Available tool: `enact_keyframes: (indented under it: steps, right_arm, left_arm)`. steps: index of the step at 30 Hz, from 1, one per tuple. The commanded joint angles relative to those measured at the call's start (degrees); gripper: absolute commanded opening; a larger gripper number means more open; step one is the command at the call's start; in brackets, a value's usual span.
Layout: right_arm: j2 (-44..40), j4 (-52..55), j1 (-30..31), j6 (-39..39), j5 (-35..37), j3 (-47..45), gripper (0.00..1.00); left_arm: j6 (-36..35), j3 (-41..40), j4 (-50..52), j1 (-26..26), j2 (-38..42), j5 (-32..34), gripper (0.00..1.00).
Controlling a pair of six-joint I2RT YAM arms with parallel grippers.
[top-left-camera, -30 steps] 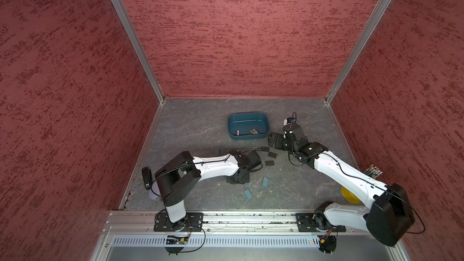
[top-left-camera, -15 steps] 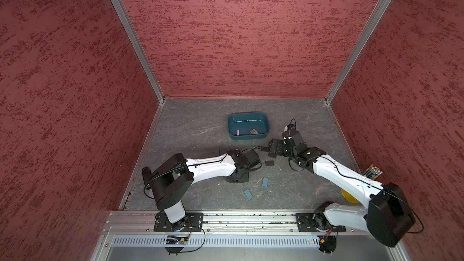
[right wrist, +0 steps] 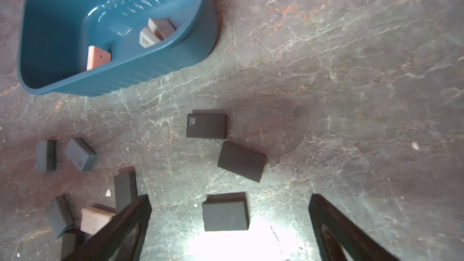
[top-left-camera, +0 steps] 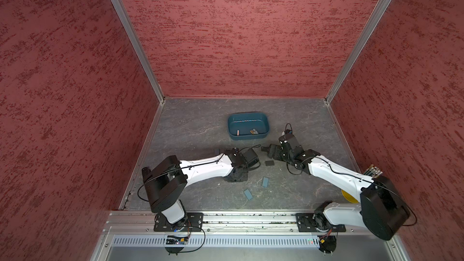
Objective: Put the eraser in the storage box
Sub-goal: Place the eraser in the storage box.
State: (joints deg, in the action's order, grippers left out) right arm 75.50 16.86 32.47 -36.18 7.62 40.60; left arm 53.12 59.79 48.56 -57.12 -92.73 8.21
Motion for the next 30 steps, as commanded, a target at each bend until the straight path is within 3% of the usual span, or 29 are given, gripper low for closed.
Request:
enact_keyframes:
  steps: [1,7,14,20,30]
  right_arm:
    - [0.73,-2.21,1.16,-0.90,-0.48,-0.94,0.99]
    - [2.53,-3.02,3.06,-1.35,-0.21,-1.44,0.99]
    - [4.52,-3.71,4.03,-1.35,0.12,-1.77,0.96]
    - [5.96,-3.72,4.69,-1.52,0.64,-1.84,0.95]
    - [7.46,-3.99,6.23,-1.95,0.99,-2.03,0.93]
  left_arm:
    - [-0.86,0.58,1.90,1.16,3.60,2.14,0.19]
    - [-5.01,2.77,3.57,6.23,5.89,1.76,0.19]
    - [-11.88,12.37,6.80,12.21,4.73,1.59,0.20]
    - [-18.22,26.77,11.16,16.29,-1.96,2.22,0.20]
    - [-23.07,45.60,13.58,22.06,-17.88,-1.77,0.20]
